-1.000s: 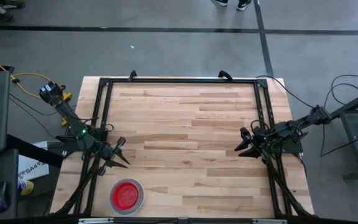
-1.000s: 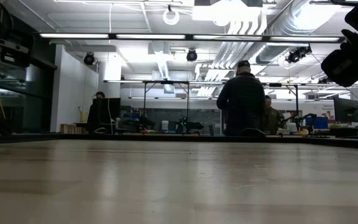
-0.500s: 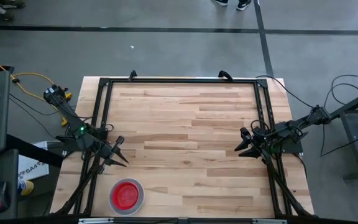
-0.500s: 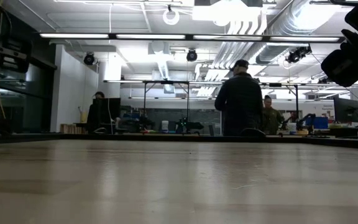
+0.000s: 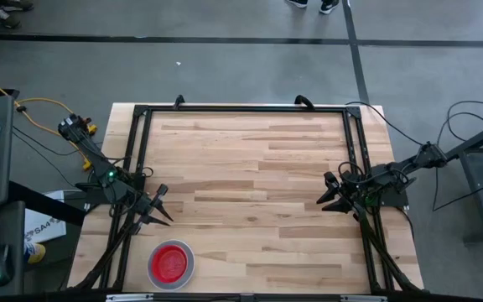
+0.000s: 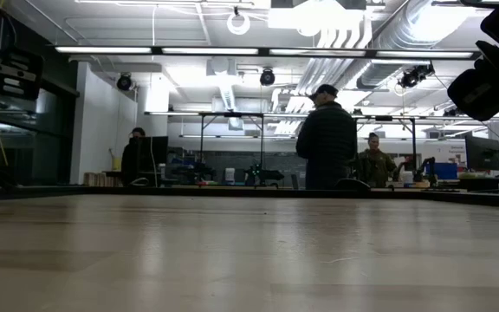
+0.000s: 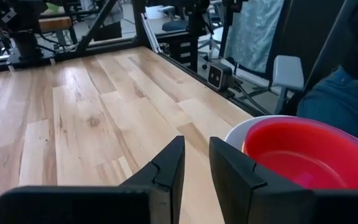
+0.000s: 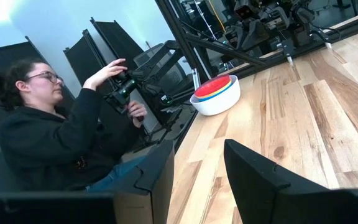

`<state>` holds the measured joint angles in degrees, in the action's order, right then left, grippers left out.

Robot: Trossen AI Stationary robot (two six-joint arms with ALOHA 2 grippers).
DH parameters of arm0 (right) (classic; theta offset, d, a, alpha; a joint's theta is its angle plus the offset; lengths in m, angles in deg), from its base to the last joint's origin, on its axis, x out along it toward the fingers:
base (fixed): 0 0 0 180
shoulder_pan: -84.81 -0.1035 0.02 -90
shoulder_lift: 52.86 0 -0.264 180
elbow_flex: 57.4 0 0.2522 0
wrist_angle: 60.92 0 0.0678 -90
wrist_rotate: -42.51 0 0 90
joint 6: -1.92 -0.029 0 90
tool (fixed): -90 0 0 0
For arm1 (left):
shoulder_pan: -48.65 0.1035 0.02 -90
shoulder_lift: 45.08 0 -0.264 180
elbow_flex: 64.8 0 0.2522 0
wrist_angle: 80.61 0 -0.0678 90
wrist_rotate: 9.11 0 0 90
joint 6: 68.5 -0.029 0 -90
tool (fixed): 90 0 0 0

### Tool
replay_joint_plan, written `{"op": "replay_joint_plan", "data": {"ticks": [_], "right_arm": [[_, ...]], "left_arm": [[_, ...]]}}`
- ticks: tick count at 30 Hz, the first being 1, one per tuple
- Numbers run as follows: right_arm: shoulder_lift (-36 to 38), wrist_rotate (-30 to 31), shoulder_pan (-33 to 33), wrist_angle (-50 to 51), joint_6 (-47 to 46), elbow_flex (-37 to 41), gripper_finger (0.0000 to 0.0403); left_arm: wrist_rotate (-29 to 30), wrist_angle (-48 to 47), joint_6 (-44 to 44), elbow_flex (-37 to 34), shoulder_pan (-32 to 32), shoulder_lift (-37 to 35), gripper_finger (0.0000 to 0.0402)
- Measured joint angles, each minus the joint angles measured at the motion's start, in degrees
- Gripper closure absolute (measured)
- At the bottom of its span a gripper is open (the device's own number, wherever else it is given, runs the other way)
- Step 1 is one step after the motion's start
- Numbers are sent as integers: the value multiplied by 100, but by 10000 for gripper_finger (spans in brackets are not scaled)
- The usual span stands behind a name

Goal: Nest bowls inside each other
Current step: Return to Home Position

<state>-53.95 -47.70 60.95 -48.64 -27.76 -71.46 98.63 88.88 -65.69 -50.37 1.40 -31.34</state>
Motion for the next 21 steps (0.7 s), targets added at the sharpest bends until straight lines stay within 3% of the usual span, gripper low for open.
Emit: {"op": "replay_joint_plan", "data": {"ticks": [8,10,13,15,21], "right_arm": [[1,2,0,-2,-1,0,268],[0,2,0,-2,-2,0,268],[0,2,0,-2,-1,-2,268],[0,0,0,-2,0,0,268],[0,1,0,-2,0,0,268]], "left_arm": [[-237,-6,-243,0,1,-3,327],[-719,-73,-230,-2,1,-3,327],[-1988,-265,-135,-2,-1,1,327],[-2348,-167,-140,-2,-7,25,327],[-1908,-241,-145,-2,-1,23,327]]}}
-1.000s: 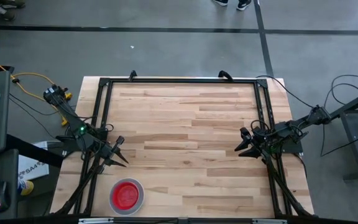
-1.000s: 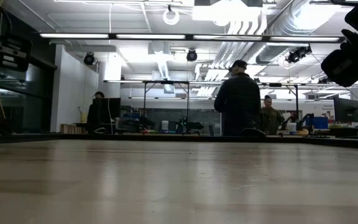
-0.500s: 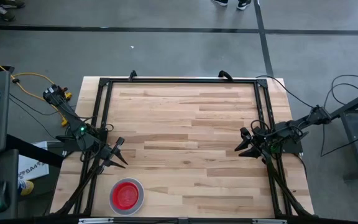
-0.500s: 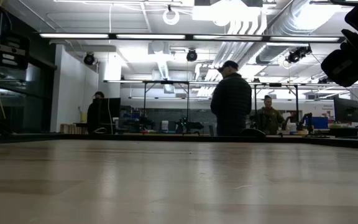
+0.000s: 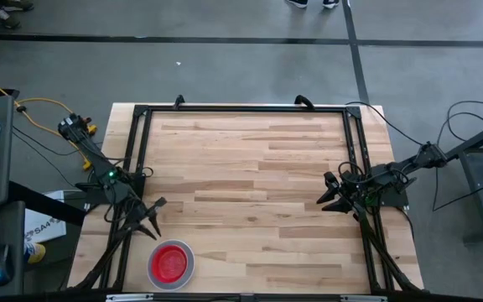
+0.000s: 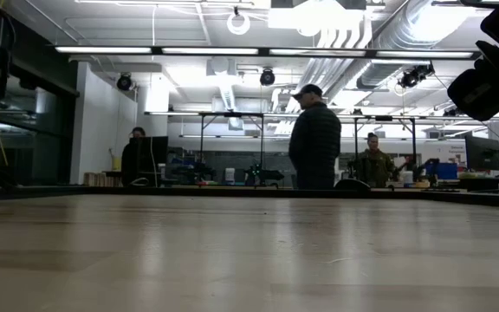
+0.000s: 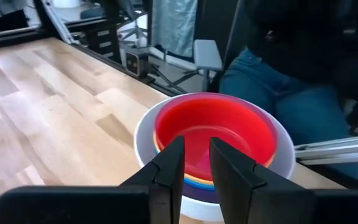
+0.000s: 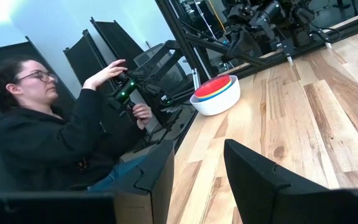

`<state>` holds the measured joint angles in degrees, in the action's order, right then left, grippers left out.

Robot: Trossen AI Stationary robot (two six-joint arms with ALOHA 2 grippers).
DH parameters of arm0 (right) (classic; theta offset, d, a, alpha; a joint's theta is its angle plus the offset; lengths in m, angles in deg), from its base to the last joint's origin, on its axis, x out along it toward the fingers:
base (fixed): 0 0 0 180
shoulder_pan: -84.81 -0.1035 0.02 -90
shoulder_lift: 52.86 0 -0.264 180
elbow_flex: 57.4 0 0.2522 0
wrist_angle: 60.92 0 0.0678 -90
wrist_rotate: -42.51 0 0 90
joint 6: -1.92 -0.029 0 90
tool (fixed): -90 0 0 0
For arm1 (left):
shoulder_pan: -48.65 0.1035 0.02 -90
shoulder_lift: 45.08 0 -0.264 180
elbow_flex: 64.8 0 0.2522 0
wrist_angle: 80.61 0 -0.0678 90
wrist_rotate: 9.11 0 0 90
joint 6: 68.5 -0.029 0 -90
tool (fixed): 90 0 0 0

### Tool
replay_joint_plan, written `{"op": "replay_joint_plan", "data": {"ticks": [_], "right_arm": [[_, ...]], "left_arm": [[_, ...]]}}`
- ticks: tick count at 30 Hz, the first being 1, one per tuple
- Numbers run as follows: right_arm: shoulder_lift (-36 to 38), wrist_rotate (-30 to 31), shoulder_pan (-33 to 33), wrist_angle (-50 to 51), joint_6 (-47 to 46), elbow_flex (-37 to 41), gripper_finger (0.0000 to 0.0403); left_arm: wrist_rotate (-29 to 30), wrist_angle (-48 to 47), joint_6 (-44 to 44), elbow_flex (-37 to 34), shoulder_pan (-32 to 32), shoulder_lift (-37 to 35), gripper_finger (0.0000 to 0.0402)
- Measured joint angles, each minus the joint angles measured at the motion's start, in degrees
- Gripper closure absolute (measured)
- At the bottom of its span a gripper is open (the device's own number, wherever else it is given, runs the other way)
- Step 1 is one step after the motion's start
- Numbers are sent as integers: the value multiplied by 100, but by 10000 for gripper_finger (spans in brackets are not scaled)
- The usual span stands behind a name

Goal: Nest bowls inside each other
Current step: Return to Home Position

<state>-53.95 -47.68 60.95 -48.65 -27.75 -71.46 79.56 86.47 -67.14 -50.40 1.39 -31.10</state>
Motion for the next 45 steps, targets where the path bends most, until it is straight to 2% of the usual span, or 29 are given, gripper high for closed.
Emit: {"op": "replay_joint_plan", "data": {"ticks": [45], "right_arm": [[0,0,0,0,-1,-1,268]], "left_arm": [[52,-20,191,-2,0,3,327]]}}
